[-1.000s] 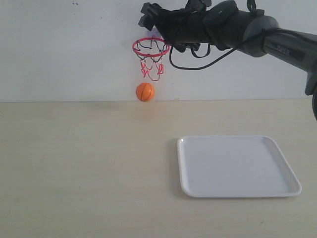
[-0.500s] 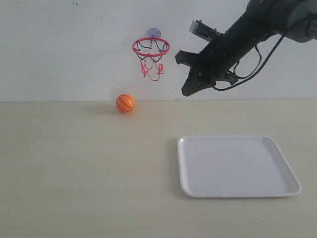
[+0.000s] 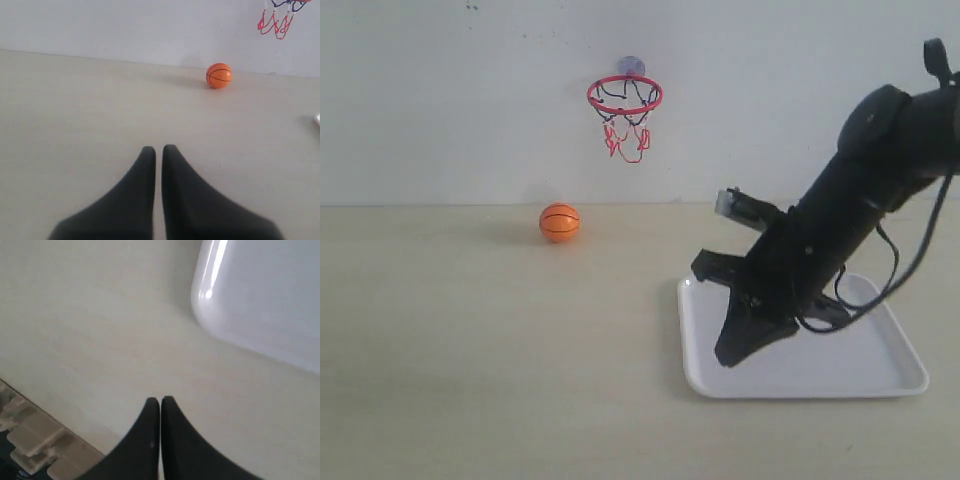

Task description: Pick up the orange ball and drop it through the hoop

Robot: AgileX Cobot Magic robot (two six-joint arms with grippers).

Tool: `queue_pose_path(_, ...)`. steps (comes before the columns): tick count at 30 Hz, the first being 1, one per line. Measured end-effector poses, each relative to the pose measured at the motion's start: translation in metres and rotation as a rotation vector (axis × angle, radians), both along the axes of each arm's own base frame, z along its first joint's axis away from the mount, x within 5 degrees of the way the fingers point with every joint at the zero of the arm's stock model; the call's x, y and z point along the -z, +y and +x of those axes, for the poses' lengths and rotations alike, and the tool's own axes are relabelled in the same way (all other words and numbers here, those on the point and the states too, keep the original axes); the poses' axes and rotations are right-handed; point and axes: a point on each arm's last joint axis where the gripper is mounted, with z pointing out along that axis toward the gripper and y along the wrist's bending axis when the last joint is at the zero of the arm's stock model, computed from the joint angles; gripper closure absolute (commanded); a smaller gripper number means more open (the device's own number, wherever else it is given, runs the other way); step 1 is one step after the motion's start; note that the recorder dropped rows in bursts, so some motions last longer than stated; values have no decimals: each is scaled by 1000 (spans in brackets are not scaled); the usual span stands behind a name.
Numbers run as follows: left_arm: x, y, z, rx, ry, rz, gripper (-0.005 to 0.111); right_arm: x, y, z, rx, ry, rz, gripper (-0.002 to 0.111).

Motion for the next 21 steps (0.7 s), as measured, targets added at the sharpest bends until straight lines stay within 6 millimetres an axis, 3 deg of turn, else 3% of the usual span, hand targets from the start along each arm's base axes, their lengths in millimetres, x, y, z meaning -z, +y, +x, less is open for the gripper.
queue_pose_path(12, 0, 0, 0, 0, 0, 0, 103, 59, -3, -138, -99, 154, -89, 108)
queue_pose_path(17, 0, 0, 0, 0, 0, 0, 103, 72, -10, -163, -120, 236, -125, 108)
queue_pose_path(21, 0, 0, 0, 0, 0, 0, 103, 73, -12, -167, -121, 252, -131, 108)
